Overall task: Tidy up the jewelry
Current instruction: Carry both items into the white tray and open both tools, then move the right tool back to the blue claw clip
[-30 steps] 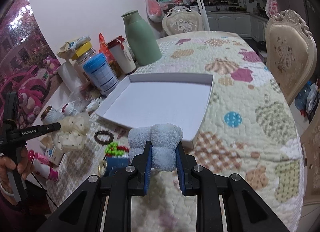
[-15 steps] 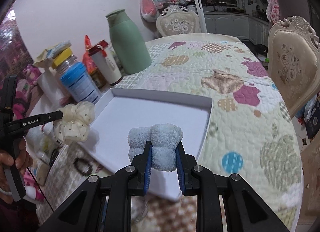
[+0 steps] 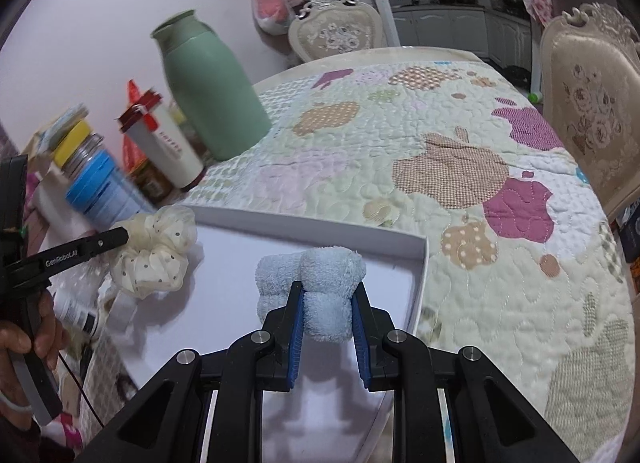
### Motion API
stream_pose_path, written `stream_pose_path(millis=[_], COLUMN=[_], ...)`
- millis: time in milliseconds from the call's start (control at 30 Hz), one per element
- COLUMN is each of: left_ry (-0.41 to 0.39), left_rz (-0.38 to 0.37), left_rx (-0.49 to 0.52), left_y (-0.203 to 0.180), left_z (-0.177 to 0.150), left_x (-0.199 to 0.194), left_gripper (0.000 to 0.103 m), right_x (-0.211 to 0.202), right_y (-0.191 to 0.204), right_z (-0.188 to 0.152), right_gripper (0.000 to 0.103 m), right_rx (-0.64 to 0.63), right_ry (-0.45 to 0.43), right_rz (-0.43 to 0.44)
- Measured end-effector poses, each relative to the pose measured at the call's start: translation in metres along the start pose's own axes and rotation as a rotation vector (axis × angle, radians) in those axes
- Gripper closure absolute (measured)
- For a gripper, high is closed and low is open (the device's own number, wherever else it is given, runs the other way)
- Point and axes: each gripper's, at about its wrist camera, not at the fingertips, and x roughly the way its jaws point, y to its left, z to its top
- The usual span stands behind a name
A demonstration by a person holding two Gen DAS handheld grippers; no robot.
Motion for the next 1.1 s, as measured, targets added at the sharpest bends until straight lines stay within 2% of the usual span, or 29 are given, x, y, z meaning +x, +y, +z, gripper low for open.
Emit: stream_pose_path(millis=[200, 333, 433, 467, 500, 567, 667, 733, 1100], left_ry=[0.034, 0.068, 0.075, 0.077, 0.078, 0.075, 0.068, 0.064, 0.030], left_rz=[0.015, 0.005, -0.004, -0.011, -0.019, -0.039, -0.041, -0.037, -0.008], left_rx=[0.000, -0.021, -0.035, -0.040, -0.042, -0.049, -0.036, -0.030, -0.002], left_y=[-0.003, 0.002, 0.006, 0.008, 0.008, 0.010, 0.010, 0.010, 0.014], left_z=[0.007, 0.006, 0.003, 0.001, 0.001, -0.002, -0.005, -0.008, -0.047], left_x=[0.029, 0.046, 0.049, 0.048, 0.048, 0.043, 0.034, 0.027, -0.029], left_gripper=[0.100, 0.100, 0.098, 0.092, 0.077, 0.053, 0.053, 0.053, 0.053], right_x=[0.025, 0.025, 0.019, 0.018, 0.015, 0.008, -0.004, -0.010, -0.050], right_y=[-0.012, -0.015, -0.013, -0.013, -0.013, -0.011, -0.004, 0.001, 0.028], right_z=[0.005, 0.004, 0.003, 0.004, 0.004, 0.003, 0.000, -0.004, -0.040], right_gripper=[0.081, 0.061, 0.060, 0.060, 0.059, 0.059, 0.056, 0.050, 0.049], right_rx=[0.037, 0.032, 0.008, 0.006, 0.005, 0.004, -0.011, -0.020, -0.040], right_ry=[0.039, 0.031, 0.015, 0.014, 0.012, -0.001, -0.016, -0.017, -0.011], right_rz=[-0.025, -0.029, -0.058, -0.058, -0.053, -0.050, -0.039, -0.041, 0.001])
